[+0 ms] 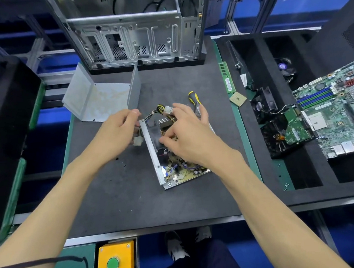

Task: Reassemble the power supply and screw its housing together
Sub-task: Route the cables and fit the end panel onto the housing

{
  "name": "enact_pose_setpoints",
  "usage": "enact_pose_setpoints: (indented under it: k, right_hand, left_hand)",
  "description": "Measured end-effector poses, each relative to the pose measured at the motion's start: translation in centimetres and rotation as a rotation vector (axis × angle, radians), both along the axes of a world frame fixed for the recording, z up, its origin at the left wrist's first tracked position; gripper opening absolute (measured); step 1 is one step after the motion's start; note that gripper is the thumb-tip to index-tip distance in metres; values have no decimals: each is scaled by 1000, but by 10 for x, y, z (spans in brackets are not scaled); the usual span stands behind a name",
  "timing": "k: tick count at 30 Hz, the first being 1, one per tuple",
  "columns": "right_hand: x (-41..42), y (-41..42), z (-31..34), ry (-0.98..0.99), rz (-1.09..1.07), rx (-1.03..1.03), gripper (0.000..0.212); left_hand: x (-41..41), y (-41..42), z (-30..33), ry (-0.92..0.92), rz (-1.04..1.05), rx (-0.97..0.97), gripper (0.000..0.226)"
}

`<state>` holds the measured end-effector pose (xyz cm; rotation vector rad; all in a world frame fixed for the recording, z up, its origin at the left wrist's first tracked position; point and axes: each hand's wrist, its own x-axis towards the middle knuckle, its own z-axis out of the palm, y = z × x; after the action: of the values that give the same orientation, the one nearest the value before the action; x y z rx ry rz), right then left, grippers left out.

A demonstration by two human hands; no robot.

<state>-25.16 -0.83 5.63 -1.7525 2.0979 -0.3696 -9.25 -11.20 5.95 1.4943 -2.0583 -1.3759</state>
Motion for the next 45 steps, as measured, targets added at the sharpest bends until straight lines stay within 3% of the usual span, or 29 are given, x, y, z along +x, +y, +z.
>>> enact_pose_setpoints:
  k: [6, 10, 16, 19, 21, 25, 28, 32, 40, 45]
  right_hand:
    - [13, -6, -2, 22, -80, -35, 23]
    - [12, -7, -3, 42, -99, -44, 25]
    - [3, 0, 2, 33, 67, 46, 35]
    - [-9, 3, 9, -149, 7, -46, 42]
    - [-21, 8, 12, -283, -111, -199, 44]
    - [-34, 16, 12, -547, -396, -281, 38]
    - [-36, 21, 6, -587, -461, -291, 36]
    - [-35, 29, 4, -603, -469, -291, 34]
    - [-45, 44, -8, -522, -352, -330, 23]
    - [-48, 48, -12, -573, -367, -329, 19]
  left_hand:
    - [9, 1, -1, -7, -104, -12, 20]
    - [15, 1, 0, 46, -130, 29, 39]
    - [7, 6, -6, -11, -167, -57, 46]
    - [5, 7, -7, -79, -171, -114, 42]
    - [4, 10, -4, -94, -158, -280, 30]
    - [-3, 22, 15, 84, -199, -516, 7]
    - [-13, 34, 27, 81, -390, -444, 2]
    - [-31, 48, 25, 53, -560, -294, 18]
    - [-37, 43, 15, 11, -542, -344, 31]
    - [-46, 45, 10, -66, -541, -269, 32]
